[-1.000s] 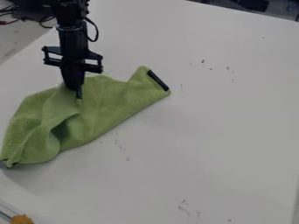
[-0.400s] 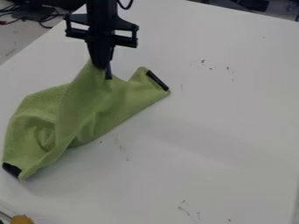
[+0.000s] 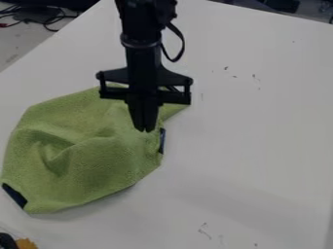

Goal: Unfold cloth from left to right

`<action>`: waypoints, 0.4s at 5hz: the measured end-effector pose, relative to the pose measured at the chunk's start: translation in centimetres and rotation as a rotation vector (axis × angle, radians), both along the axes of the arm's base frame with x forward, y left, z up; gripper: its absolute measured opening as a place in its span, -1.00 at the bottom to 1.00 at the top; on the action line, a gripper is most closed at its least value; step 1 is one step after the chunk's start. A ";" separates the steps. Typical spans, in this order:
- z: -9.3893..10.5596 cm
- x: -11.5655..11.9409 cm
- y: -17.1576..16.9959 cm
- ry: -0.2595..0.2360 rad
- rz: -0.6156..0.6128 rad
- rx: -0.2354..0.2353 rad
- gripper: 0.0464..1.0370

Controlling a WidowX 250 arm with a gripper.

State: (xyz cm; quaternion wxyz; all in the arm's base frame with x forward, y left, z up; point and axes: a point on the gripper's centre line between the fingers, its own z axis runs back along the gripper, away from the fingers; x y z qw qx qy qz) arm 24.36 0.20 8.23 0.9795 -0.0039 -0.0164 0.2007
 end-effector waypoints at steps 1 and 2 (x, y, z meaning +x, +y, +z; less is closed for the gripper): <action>-1.3 -1.9 -2.4 -0.022 -0.002 -0.031 -0.99; -1.6 -2.2 -3.8 -0.045 0.006 -0.019 -0.99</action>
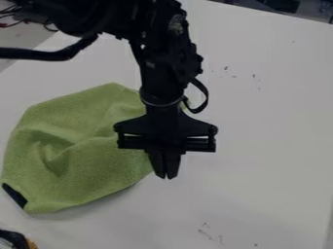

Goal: Unfold cloth from left to right

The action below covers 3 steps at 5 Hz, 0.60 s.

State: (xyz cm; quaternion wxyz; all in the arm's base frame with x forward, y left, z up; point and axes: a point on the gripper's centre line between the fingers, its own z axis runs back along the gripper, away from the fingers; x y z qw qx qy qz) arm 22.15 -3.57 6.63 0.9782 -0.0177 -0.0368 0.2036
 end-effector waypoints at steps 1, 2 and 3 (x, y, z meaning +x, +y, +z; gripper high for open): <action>0.2 0.3 0.2 0.015 -0.010 0.021 -0.94; -0.1 1.2 1.0 0.017 -0.034 0.047 -0.64; -0.9 3.7 2.8 0.009 -0.044 0.065 -0.10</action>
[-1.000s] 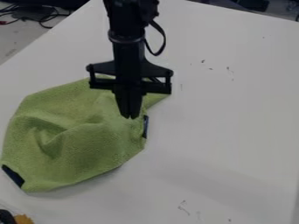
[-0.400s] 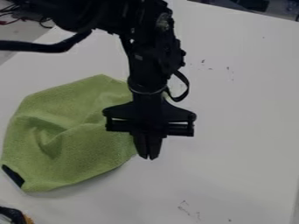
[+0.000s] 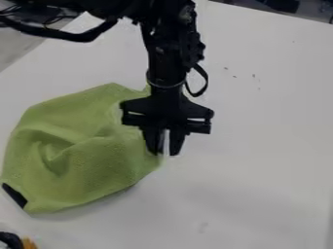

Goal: Unfold cloth from left to right

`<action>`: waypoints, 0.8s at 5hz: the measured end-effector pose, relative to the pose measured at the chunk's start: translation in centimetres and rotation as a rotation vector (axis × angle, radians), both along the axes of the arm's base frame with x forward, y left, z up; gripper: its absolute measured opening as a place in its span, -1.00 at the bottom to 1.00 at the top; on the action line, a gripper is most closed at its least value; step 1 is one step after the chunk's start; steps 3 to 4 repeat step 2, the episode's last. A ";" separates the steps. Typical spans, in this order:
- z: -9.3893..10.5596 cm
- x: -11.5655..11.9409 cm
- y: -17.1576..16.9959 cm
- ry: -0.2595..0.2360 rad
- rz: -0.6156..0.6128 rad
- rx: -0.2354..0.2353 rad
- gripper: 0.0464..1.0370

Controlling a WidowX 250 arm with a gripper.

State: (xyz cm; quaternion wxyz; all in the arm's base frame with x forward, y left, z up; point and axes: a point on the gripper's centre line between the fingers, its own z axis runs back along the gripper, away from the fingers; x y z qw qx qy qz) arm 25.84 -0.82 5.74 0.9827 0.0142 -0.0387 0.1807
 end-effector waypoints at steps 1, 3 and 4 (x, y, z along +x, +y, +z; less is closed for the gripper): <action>-1.1 3.0 1.8 0.009 -0.061 -0.016 0.52; -2.0 3.8 2.6 0.014 -0.060 -0.036 0.93; -2.0 3.8 2.6 0.014 -0.060 -0.036 0.93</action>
